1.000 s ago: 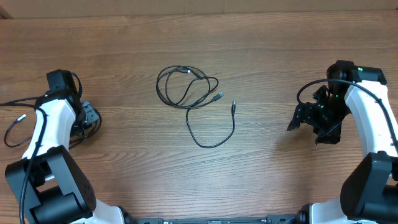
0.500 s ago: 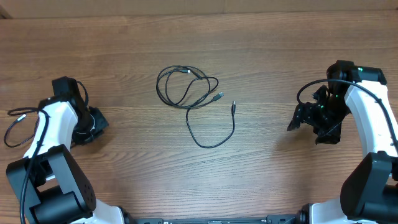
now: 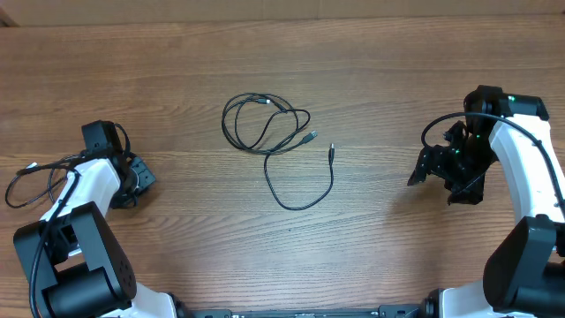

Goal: Untangle cables
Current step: 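Hold the left cable at the table's left edge with the left gripper, then move the left gripper back toward the center cable bundle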

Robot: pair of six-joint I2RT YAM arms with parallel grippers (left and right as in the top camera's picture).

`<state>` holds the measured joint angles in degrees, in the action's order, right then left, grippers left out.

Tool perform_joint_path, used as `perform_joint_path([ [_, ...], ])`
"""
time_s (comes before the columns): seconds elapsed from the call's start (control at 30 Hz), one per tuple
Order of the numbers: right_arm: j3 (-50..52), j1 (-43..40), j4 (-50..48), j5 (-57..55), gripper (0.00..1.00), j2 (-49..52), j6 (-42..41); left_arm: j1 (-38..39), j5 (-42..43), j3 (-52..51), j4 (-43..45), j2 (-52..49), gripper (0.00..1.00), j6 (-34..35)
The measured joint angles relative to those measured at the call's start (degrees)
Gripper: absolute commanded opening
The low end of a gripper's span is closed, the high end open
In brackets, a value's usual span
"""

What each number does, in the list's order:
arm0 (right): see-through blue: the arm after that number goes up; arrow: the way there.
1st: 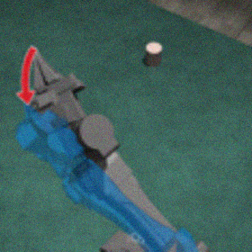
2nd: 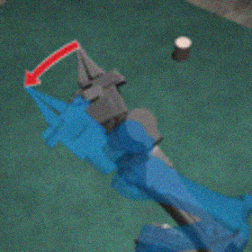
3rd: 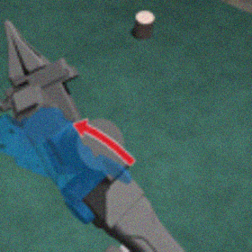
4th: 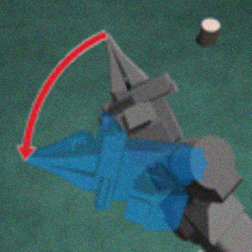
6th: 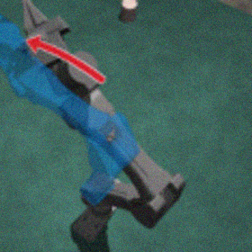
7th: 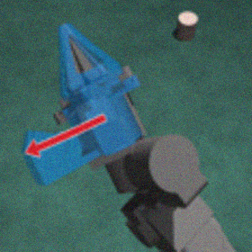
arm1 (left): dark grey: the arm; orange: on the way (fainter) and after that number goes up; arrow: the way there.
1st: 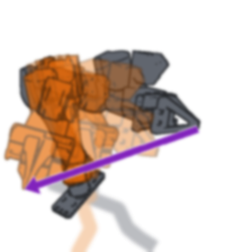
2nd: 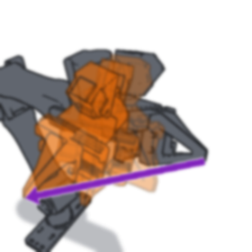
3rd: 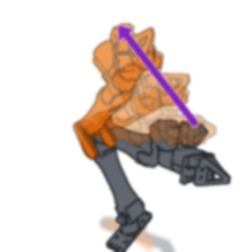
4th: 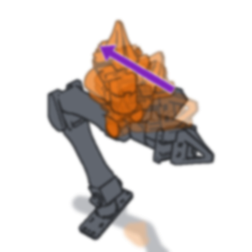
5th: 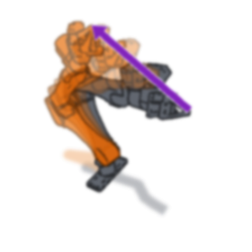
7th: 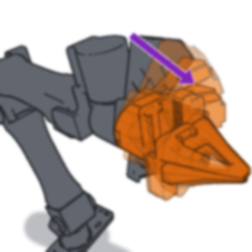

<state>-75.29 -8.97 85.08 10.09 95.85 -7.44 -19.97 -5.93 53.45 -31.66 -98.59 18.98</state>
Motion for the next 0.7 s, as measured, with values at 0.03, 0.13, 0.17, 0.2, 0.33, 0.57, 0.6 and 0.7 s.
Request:
perform_joint_path([
  [0.03, 0.0, 0.0, 0.0, 0.0, 0.84, 0.0, 0.0, 0.0, -0.4, -0.1, 0.9, 0.0, 0.07, 0.2],
  [0.13, 0.0, 0.0, 0.0, 0.0, 0.84, 0.0, 0.0, 0.0, -1.0, -0.2, 3.6, 0.0, 0.06, 0.4],
  [0.17, 0.0, 0.0, 0.0, 0.0, 0.84, 0.0, 0.0, 0.0, -1.3, -0.3, 4.7, 0.0, 0.06, 0.5],
  [0.2, 0.0, 0.0, 0.0, 0.0, 0.84, 0.0, 0.0, 0.0, -1.5, -0.3, 5.6, 0.0, 0.05, 0.5],
  [0.33, 0.0, 0.0, 0.5, 0.0, 0.84, 0.0, 0.0, 0.0, -2.7, -0.3, 11.0, 0.0, 0.04, 0.6],
  [0.57, 0.0, 0.0, 0.5, 0.0, 0.84, 0.0, 0.0, 0.0, -2.4, 0.9, 9.3, 0.0, 0.08, -0.1],
  [0.6, 0.0, 0.0, 0.5, 0.0, 0.84, 0.0, 0.0, 0.0, -1.9, 1.6, 8.5, 0.0, 0.10, -0.6],
  [0.7, 0.0, 0.0, 0.5, 0.0, 0.84, 0.0, 0.0, 0.1, 1.6, 5.9, 4.9, 0.0, 0.24, -2.5],
])
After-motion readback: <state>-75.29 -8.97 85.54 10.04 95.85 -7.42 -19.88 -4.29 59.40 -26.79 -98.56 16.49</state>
